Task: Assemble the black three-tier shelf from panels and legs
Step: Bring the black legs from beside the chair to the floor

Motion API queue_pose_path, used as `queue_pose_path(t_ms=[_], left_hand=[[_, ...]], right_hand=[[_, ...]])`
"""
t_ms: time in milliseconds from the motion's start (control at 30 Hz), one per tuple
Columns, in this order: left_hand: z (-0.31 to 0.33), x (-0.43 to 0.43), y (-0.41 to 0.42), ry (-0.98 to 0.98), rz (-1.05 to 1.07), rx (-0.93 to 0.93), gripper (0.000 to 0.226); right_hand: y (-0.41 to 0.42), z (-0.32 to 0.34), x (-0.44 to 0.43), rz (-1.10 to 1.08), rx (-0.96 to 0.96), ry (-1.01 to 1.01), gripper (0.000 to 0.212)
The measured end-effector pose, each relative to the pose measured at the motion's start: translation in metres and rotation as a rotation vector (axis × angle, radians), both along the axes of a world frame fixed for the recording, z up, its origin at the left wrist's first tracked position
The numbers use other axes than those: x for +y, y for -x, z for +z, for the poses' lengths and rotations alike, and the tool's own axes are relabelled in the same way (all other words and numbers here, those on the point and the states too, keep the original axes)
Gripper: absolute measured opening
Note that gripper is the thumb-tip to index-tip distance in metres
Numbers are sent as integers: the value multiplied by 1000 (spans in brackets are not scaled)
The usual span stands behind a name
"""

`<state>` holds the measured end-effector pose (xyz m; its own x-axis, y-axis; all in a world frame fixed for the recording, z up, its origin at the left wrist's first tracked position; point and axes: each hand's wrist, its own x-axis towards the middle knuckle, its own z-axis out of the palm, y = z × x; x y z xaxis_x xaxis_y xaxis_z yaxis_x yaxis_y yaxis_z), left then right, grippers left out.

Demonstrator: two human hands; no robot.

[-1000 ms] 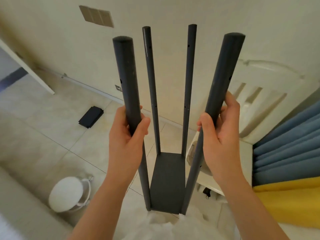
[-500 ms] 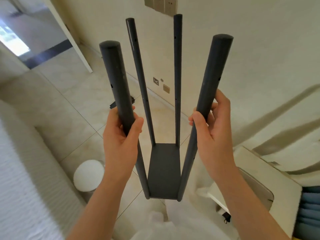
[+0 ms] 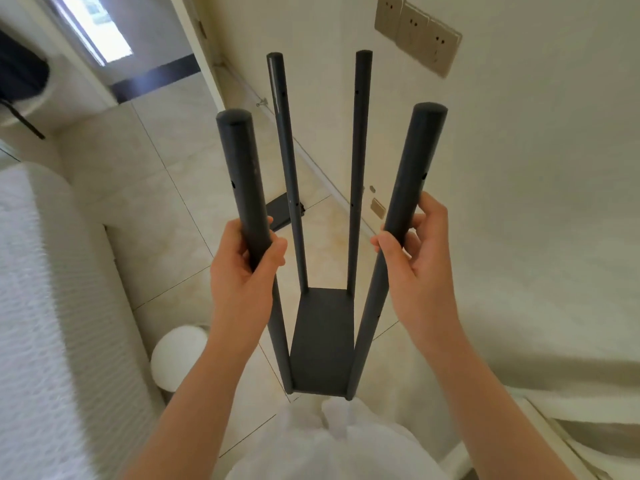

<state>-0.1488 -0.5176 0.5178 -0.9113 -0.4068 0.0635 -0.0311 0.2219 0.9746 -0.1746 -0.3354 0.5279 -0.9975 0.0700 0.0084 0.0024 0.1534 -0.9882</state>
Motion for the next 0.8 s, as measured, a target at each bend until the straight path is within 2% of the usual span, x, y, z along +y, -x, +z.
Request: queue_pose_path(t_ms=[367,667,800], left_hand=[[-27,-71,144,-44,-42,-78,22],[-20,-129,280,-143,-187,-86,20],[-15,-136,339,-113,-210,-77,21]], right_hand=[[150,-24,-58,-9,-67,-69,47],[271,-12,-109,-135,-18,-80,45],[319,-7,-119,-193,-10,-72,43]])
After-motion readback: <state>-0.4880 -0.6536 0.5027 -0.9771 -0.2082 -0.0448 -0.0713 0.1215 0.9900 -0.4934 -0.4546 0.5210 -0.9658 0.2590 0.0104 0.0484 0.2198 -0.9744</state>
